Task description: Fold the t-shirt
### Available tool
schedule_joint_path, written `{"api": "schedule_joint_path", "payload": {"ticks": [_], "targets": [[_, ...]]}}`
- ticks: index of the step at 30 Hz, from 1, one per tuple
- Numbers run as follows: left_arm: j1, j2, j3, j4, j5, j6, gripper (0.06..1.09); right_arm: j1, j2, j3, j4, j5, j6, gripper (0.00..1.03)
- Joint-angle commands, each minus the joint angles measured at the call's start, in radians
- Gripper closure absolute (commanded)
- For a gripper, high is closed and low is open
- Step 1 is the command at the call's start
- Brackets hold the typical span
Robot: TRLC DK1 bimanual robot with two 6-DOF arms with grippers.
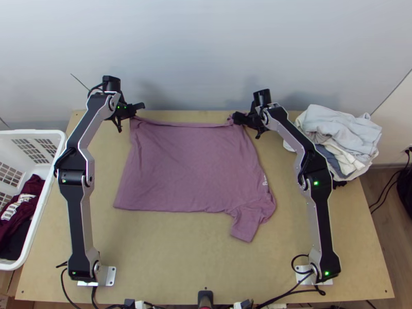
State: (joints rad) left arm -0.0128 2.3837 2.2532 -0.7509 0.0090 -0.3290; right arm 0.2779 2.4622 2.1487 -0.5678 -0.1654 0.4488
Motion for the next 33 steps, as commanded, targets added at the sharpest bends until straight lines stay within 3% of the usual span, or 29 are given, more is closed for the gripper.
{"api": "schedule_joint_path", "payload": {"ticks": [1, 5, 18, 25, 33], "targets": [[0.004, 0.000, 0.000, -0.010, 0.000, 0.002, 1.04, -0.005, 0.030, 0.050, -0.001, 0.000, -0.007, 0.54], [0.002, -0.003, 0.000, -0.011, 0.000, 0.002, 1.04, -0.006, 0.030, 0.076, 0.002, 0.000, -0.032, 1.00], [-0.001, -0.043, 0.000, -0.022, 0.002, -0.005, 1.04, 0.015, -0.069, 0.112, 0.174, 0.066, -0.045, 1.00], [0.008, -0.064, -0.006, -0.039, 0.000, -0.007, 1.04, 0.037, -0.118, 0.109, 0.209, 0.139, -0.096, 1.00], [0.011, -0.072, -0.006, -0.042, 0.002, -0.004, 1.04, 0.029, -0.114, 0.086, 0.217, 0.148, -0.116, 1.00]]}}
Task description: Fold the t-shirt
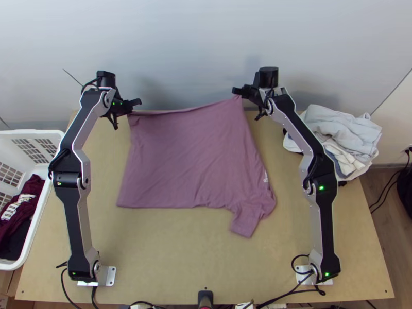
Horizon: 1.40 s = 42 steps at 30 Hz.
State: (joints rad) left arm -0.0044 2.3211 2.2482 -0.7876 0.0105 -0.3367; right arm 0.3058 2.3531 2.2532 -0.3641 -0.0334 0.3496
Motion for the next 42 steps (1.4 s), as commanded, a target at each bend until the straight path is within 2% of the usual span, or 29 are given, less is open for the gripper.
{"api": "schedule_joint_path", "payload": {"ticks": [1, 5, 12, 26, 36, 40, 41, 42], "targets": [[0.003, -0.012, -0.002, -0.007, 0.000, 0.004, 1.04, 0.003, -0.005, -0.023, 0.011, 0.017, -0.017, 1.00], [0.003, -0.028, -0.018, -0.015, 0.000, 0.002, 1.04, 0.021, -0.020, -0.050, 0.010, 0.015, -0.015, 1.00], [0.004, -0.060, -0.053, -0.029, 0.000, 0.004, 1.04, 0.119, -0.098, -0.124, -0.084, 0.000, -0.012, 1.00], [-0.011, -0.123, -0.067, -0.093, 0.005, 0.001, 1.04, 0.352, -0.377, -0.547, -0.088, -0.011, 0.028, 1.00], [-0.055, -0.224, -0.067, -0.147, 0.016, -0.024, 1.04, 0.495, -0.526, -0.926, -0.022, -0.016, 0.002, 1.00], [-0.059, -0.239, -0.068, -0.170, 0.016, -0.024, 1.04, 0.533, -0.549, -1.014, 0.013, -0.016, -0.011, 1.00], [-0.059, -0.243, -0.075, -0.171, 0.016, -0.024, 1.04, 0.533, -0.554, -1.026, 0.017, -0.017, -0.009, 0.93], [-0.059, -0.247, -0.079, -0.173, 0.016, -0.024, 1.04, 0.533, -0.561, -1.031, 0.017, -0.017, -0.006, 0.80]]}}
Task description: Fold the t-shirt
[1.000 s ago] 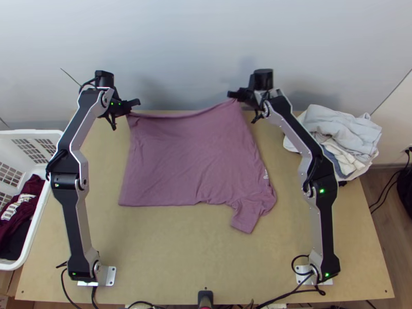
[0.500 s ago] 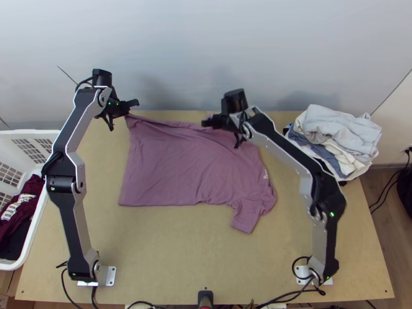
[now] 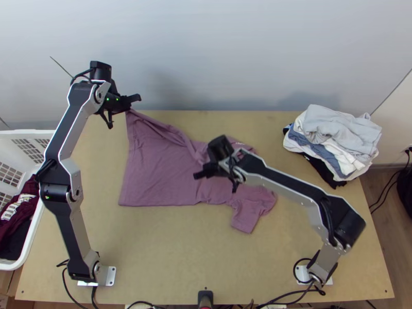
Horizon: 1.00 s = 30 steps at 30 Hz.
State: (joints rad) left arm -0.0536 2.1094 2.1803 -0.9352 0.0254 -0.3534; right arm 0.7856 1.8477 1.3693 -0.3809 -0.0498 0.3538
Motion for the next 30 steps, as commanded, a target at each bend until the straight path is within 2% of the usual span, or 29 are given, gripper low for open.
{"api": "schedule_joint_path", "payload": {"ticks": [1, 3, 5, 6, 11, 14, 21, 25, 30], "targets": [[-0.009, -0.038, -0.017, -0.025, 0.001, -0.009, 1.04, 0.052, -0.067, -0.148, 0.034, -0.001, -0.009, 0.63], [-0.009, -0.046, -0.025, -0.025, 0.001, -0.009, 1.04, 0.029, -0.084, -0.139, 0.034, 0.001, -0.006, 0.33], [-0.009, -0.049, -0.030, -0.025, 0.001, -0.009, 1.04, -0.016, -0.091, -0.102, 0.033, 0.001, -0.006, 0.11], [-0.009, -0.049, -0.030, -0.025, 0.001, -0.010, 1.04, -0.043, -0.093, -0.075, 0.031, -0.001, -0.003, 0.09], [-0.017, -0.048, -0.031, -0.024, 0.001, -0.015, 1.04, -0.187, -0.031, 0.103, 0.020, -0.025, 0.007, 0.09], [-0.023, -0.040, -0.031, -0.024, 0.001, -0.018, 1.04, -0.240, 0.084, 0.237, -0.049, -0.055, 0.008, 0.10], [-0.026, -0.034, -0.031, -0.014, 0.001, -0.019, 1.04, -0.212, 0.234, 0.409, -0.208, -0.160, 0.017, 0.10], [-0.025, -0.031, -0.033, -0.014, 0.001, -0.019, 1.04, -0.201, 0.275, 0.422, -0.210, -0.162, 0.019, 0.10], [-0.029, -0.032, -0.039, -0.016, 0.001, -0.022, 1.04, -0.273, 0.352, 0.487, -0.210, -0.153, 0.014, 0.10]]}}
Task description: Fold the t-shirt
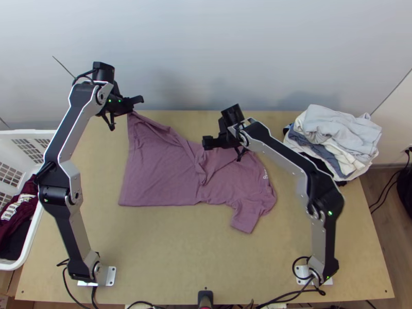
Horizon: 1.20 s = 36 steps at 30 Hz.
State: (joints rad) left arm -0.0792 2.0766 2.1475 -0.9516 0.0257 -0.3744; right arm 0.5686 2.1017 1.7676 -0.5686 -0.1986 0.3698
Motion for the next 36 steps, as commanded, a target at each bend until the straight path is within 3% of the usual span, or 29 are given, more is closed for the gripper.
{"api": "schedule_joint_path", "payload": {"ticks": [1, 7, 14, 17, 22, 25, 29, 30, 33, 36], "targets": [[-0.004, 0.000, -0.008, 0.001, 0.000, -0.001, 1.04, -0.073, 0.115, 0.108, -0.022, 0.001, -0.006, 0.10], [-0.004, 0.000, -0.012, 0.007, -0.001, -0.001, 1.04, -0.131, 0.208, 0.211, -0.051, 0.027, -0.045, 0.10], [-0.001, 0.002, -0.012, 0.017, 0.000, 0.003, 1.04, -0.113, 0.235, 0.240, -0.079, 0.047, -0.071, 0.10], [-0.001, 0.004, -0.012, 0.017, 0.000, 0.006, 1.04, -0.110, 0.238, 0.245, -0.079, 0.051, -0.074, 0.27], [-0.001, 0.004, -0.012, 0.020, -0.001, 0.006, 1.04, -0.108, 0.239, 0.253, -0.083, 0.051, -0.074, 0.32], [-0.001, 0.005, -0.012, 0.020, 0.000, 0.006, 1.04, -0.107, 0.239, 0.253, -0.085, 0.050, -0.088, 0.54], [0.002, 0.004, -0.012, 0.022, 0.000, 0.006, 1.04, -0.101, 0.239, 0.253, -0.085, 0.050, -0.088, 0.56], [0.002, 0.004, -0.012, 0.020, 0.000, 0.006, 1.04, -0.098, 0.239, 0.253, -0.086, 0.050, -0.088, 0.60], [0.004, 0.004, -0.011, 0.022, 0.000, 0.006, 1.04, -0.090, 0.238, 0.254, -0.086, 0.050, -0.103, 0.87], [0.007, 0.000, -0.011, 0.022, 0.000, 0.006, 1.04, -0.084, 0.233, 0.253, -0.088, 0.050, -0.108, 0.95]]}}
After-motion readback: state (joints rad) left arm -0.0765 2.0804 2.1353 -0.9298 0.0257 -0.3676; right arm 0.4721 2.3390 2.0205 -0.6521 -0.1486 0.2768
